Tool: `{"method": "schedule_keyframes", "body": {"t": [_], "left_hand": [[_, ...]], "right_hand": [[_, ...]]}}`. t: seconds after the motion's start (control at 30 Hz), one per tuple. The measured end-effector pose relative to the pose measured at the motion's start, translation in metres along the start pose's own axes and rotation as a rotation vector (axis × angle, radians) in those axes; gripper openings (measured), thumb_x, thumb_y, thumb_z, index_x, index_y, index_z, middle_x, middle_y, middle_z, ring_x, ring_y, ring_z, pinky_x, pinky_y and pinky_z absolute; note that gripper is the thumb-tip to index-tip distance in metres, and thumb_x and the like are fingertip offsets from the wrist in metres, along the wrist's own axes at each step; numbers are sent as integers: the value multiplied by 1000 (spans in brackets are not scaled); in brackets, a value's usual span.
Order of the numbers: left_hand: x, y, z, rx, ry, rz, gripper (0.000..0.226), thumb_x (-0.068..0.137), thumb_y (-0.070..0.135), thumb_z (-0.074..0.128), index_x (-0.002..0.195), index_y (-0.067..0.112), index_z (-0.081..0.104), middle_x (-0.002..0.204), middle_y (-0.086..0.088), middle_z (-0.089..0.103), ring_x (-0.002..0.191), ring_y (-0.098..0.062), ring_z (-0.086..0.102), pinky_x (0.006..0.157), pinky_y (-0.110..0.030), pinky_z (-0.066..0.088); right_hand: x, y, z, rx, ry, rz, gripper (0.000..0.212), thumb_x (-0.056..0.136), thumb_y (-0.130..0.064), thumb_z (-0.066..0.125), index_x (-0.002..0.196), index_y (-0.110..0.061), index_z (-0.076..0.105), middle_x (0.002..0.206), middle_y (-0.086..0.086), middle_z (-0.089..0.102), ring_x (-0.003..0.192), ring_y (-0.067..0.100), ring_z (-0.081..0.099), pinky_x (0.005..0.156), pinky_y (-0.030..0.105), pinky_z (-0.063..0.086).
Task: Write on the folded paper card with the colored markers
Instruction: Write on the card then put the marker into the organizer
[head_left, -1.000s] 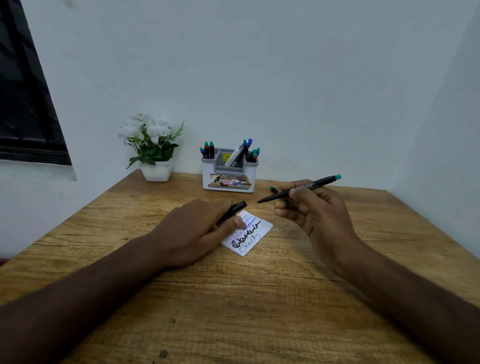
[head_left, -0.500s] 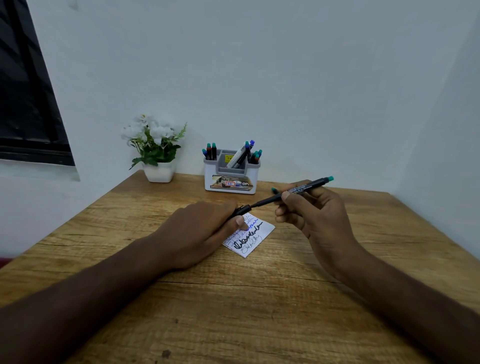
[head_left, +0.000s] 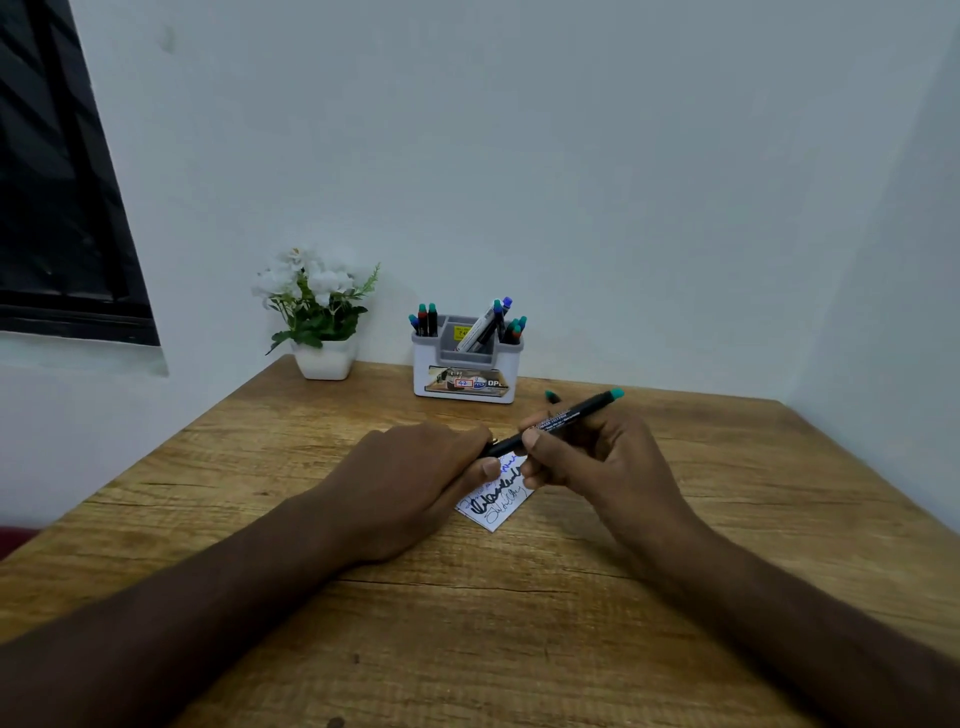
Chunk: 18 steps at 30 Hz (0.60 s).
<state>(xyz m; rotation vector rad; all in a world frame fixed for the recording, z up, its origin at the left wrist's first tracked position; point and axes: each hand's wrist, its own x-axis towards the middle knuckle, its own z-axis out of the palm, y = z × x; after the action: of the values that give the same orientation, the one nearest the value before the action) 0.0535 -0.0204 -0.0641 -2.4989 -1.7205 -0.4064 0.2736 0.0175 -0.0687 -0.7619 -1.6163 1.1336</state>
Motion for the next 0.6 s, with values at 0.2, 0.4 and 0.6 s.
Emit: {"method": "schedule_keyframes", "body": {"t": [0.2, 0.4, 0.6], "left_hand": [[-2, 1, 3, 10, 24, -36, 54, 101, 67, 9, 116, 37, 50, 90, 13, 57, 79, -6, 52, 70, -35, 48], [-2, -4, 6, -62, 74, 10, 33, 104, 68, 26, 108, 41, 46, 86, 19, 57, 77, -1, 53, 64, -31, 47], [-1, -18, 7, -355, 64, -4, 52, 82, 74, 70, 123, 47, 52, 117, 41, 64, 102, 17, 61, 87, -26, 57]], "right_hand": [[0, 2, 8, -92, 11, 3, 14, 97, -17, 73, 107, -10, 79, 92, 10, 83, 83, 22, 80, 84, 36, 66], [-1, -7, 12, -83, 21, 65, 15, 97, -20, 74, 108, -11, 78, 92, 7, 83, 84, 17, 80, 87, 37, 65], [31, -42, 3, -256, 239, -189, 48, 94, -14, 78, 132, -24, 50, 85, 4, 80, 81, 17, 78, 78, 27, 63]]}}
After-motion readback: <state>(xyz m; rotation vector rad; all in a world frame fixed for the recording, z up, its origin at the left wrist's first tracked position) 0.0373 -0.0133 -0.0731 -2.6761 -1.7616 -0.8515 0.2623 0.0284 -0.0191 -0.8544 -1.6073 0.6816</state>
